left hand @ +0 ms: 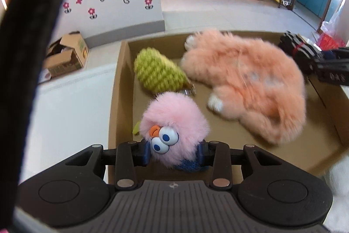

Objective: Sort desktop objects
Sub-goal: 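Carry the pink bird and striped doll into the box and release them, then move both tools back toward the remaining toys on the table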

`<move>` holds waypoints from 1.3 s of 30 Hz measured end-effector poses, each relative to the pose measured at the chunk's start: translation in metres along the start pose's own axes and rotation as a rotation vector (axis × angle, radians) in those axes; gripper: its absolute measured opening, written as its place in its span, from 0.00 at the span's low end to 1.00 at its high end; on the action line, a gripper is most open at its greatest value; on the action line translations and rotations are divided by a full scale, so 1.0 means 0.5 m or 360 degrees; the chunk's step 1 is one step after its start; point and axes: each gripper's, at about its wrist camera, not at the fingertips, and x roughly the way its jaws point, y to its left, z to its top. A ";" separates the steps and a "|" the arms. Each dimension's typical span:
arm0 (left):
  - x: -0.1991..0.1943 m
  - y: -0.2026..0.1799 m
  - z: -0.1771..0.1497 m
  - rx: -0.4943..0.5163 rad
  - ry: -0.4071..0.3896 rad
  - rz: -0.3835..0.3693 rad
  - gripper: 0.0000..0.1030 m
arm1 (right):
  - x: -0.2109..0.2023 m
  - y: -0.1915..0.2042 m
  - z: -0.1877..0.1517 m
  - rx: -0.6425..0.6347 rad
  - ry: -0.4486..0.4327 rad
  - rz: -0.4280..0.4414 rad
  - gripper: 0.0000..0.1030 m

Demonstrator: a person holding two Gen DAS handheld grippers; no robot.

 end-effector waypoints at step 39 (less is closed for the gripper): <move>-0.382 0.034 -0.315 -0.0146 -0.0357 -0.0228 0.99 | -0.638 -0.004 -0.296 0.0317 -0.0599 0.0242 0.86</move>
